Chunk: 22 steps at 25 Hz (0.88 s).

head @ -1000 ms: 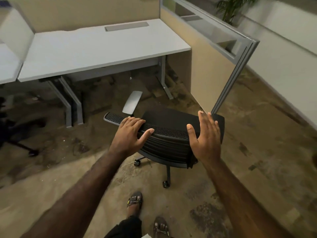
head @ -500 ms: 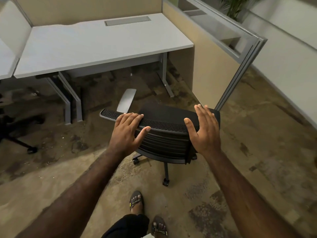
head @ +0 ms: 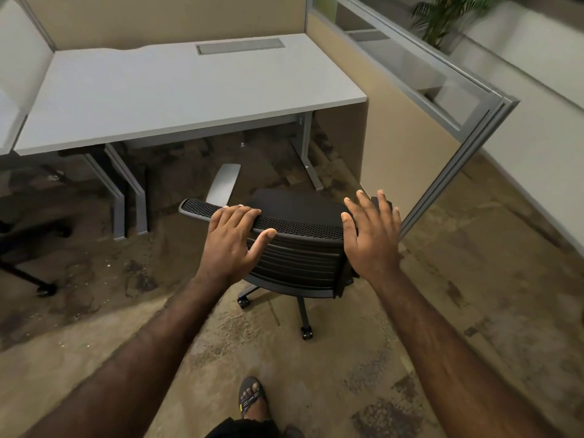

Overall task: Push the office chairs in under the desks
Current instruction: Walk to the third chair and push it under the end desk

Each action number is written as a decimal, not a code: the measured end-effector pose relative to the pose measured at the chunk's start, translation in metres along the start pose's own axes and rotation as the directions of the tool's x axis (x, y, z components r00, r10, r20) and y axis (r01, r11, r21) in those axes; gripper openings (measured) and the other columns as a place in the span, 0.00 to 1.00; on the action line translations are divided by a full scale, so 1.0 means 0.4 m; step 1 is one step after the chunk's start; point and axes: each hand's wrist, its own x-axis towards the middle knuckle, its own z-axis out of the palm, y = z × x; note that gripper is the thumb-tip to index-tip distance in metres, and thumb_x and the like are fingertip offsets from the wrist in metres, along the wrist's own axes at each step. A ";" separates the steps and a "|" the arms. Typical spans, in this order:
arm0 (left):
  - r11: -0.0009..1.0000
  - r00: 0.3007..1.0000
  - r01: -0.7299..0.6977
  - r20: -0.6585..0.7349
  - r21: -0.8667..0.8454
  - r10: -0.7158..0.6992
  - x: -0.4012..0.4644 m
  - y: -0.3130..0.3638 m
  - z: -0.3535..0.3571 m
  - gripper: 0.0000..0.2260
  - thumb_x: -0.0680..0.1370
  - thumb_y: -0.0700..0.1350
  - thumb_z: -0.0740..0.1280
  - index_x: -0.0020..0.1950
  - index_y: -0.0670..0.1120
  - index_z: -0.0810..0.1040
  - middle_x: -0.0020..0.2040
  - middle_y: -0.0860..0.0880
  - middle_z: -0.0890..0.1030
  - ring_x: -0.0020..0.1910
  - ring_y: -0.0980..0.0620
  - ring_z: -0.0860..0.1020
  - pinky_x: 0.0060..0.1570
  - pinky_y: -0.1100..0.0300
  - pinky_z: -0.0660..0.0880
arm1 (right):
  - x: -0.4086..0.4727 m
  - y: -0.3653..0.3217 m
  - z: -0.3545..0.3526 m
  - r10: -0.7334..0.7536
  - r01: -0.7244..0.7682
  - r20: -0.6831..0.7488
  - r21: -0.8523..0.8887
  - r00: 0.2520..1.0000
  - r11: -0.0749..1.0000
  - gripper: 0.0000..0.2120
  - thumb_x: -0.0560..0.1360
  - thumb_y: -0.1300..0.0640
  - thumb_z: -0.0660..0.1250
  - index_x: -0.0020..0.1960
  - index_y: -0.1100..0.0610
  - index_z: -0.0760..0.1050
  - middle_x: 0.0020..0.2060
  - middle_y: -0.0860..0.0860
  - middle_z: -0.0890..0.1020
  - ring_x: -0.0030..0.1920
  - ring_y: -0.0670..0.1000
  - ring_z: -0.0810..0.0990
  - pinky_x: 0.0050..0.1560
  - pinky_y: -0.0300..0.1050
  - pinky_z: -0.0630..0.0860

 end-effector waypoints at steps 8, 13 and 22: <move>0.999 1.000 -0.002 -0.015 0.048 0.003 0.148 -0.169 0.012 0.30 0.85 0.67 0.50 0.69 0.46 0.76 0.65 0.48 0.79 0.68 0.46 0.73 0.74 0.45 0.63 | 0.167 -0.119 0.096 -0.084 0.105 0.129 -0.162 0.988 0.981 0.38 0.85 0.27 0.46 0.84 0.50 0.65 0.88 0.50 0.56 0.88 0.56 0.41 0.84 0.68 0.37; 0.998 1.000 0.000 0.028 0.060 -0.001 0.261 -0.285 0.019 0.30 0.85 0.68 0.48 0.71 0.48 0.74 0.65 0.49 0.78 0.68 0.48 0.72 0.75 0.46 0.61 | 0.237 -0.191 0.175 -0.254 0.301 0.230 -0.195 0.939 0.934 0.38 0.86 0.30 0.43 0.87 0.51 0.59 0.88 0.49 0.57 0.88 0.51 0.43 0.86 0.63 0.38; 0.999 0.990 0.031 0.139 0.036 -0.036 0.435 -0.469 0.039 0.36 0.82 0.73 0.44 0.72 0.49 0.74 0.69 0.48 0.77 0.72 0.47 0.71 0.77 0.44 0.60 | 0.416 -0.279 0.289 -0.239 0.286 0.351 -0.089 0.905 0.954 0.50 0.78 0.17 0.39 0.89 0.48 0.47 0.88 0.45 0.45 0.87 0.46 0.38 0.85 0.58 0.34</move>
